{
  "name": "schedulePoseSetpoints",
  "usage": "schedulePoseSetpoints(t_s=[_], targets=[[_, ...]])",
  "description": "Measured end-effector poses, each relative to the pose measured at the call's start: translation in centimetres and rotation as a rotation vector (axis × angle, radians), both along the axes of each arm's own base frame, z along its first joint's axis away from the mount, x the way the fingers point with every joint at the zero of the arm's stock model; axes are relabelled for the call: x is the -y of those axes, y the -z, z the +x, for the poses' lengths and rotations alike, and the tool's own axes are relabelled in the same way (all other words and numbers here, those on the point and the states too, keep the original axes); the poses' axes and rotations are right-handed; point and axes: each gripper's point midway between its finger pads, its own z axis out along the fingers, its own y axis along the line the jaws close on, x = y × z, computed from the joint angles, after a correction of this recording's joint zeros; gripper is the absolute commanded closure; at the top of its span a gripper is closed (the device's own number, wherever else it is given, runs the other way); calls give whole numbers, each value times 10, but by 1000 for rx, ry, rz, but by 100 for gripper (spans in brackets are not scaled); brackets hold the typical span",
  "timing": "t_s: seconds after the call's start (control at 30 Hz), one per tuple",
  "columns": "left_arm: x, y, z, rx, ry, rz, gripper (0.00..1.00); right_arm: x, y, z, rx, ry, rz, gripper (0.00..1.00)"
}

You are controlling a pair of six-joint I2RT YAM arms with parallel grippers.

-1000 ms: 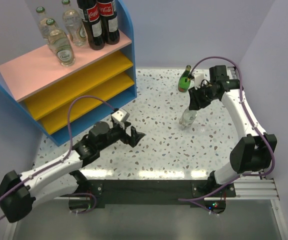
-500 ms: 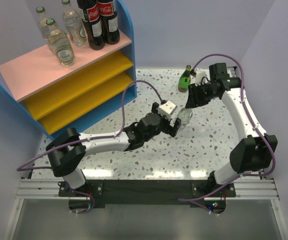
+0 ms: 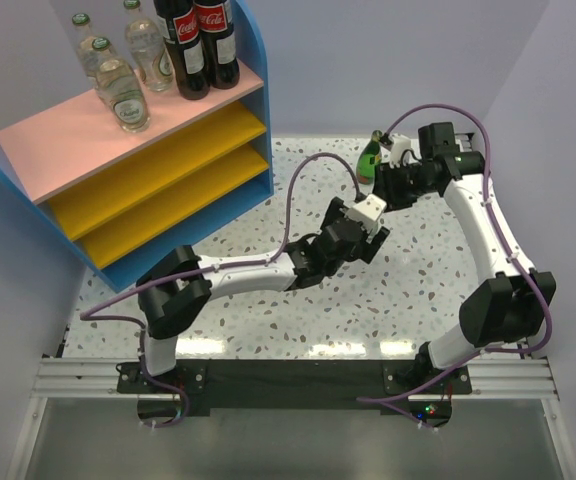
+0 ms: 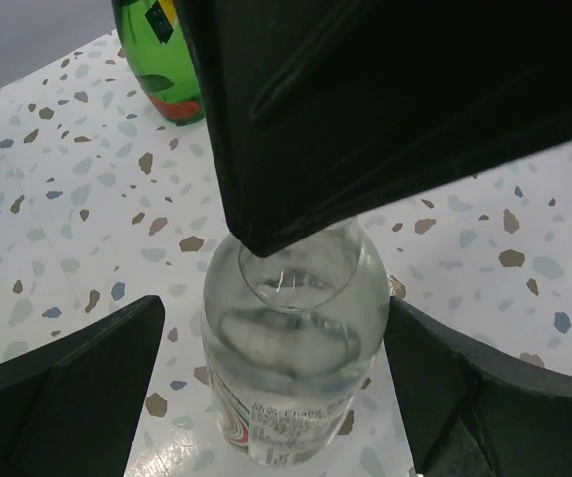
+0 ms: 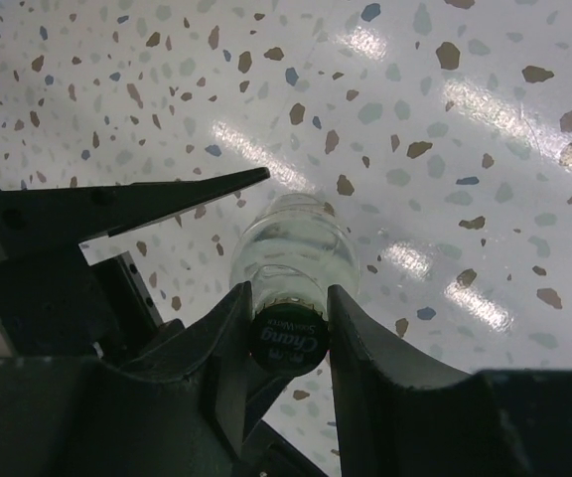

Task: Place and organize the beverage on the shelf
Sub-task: Pick up the drink from the center of the board.

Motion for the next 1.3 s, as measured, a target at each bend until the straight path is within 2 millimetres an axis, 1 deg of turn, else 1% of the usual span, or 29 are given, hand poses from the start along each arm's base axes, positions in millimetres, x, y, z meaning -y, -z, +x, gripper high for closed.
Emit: schedulePoseSetpoints(t_s=[0.03, 0.13, 0.2, 0.27, 0.3, 0.33, 0.4, 0.43, 0.5, 0.53, 0.57, 0.6, 0.67, 0.7, 0.77, 0.8, 0.87, 0.9, 0.97, 1.07, 1.13, 1.2, 1.23, 1.27, 1.3], targets=[[1, 2, 3, 3, -10, 13, 9, 0, 0, -1, -4, 1, 3, 100], [0, 9, 6, 2, -26, 62, 13, -2, 0, -3, -13, -2, 12, 100], [-1, 12, 7, 4, -34, 84, 19, -3, -1, -3, -16, -3, 20, 100], [-3, 15, 6, 4, -37, 103, 30, -4, -1, -4, -20, -4, 24, 100], [-2, 15, 6, 5, -39, 108, 36, -5, -1, -4, -19, -5, 25, 100], [-2, 15, 6, 8, -38, 111, 50, -5, -2, -3, -15, -6, 28, 100], [-2, 14, 5, 14, -36, 123, 65, -5, -2, -4, -19, -4, 30, 100], [-2, 14, 5, 14, -35, 125, 81, -5, -2, -4, -20, -4, 31, 100], [-2, 14, 6, 15, -35, 127, 97, -6, -3, -4, -18, -5, 32, 100], [-2, 14, 5, 15, -34, 127, 100, -6, -3, -4, -19, -5, 32, 95], [-2, 14, 5, 15, -33, 127, 100, -6, -3, -4, -19, -7, 35, 79], [-2, 14, 5, 14, -31, 128, 100, -7, -3, -4, -19, -10, 39, 71], [-3, 12, 4, 11, -24, 129, 100, -8, -4, -5, -22, -16, 48, 60], [-4, 12, 2, 10, -19, 126, 100, -10, -5, -6, -23, -21, 58, 48], [-10, 11, -2, 5, -11, 123, 100, -14, -8, -7, -25, -35, 86, 40], [-15, 11, -5, 2, -6, 122, 100, -16, -10, -7, -18, -45, 97, 34], [-25, 12, -13, -4, -2, 127, 100, -20, -14, -8, -14, -59, 124, 27], [-30, 14, -16, -11, 1, 136, 100, -23, -17, -9, -15, -69, 144, 22], [-42, 23, -22, -23, -3, 164, 100, -27, -25, -11, -5, -86, 169, 18], [-59, 36, -27, -43, -16, 206, 100, -31, -37, -13, 22, -105, 190, 17], [-74, 41, -32, -59, -34, 226, 100, -31, -45, -14, 48, -109, 196, 17], [-91, 37, -38, -64, -53, 237, 100, -28, -52, -17, 70, -103, 199, 17], [-100, 31, -40, -61, -64, 238, 100, -25, -55, -17, 80, -97, 201, 17], [-111, 20, -43, -51, -81, 232, 100, -22, -58, -17, 90, -88, 202, 17], [-118, 10, -44, -42, -95, 222, 100, -18, -60, -16, 99, -75, 201, 17]])
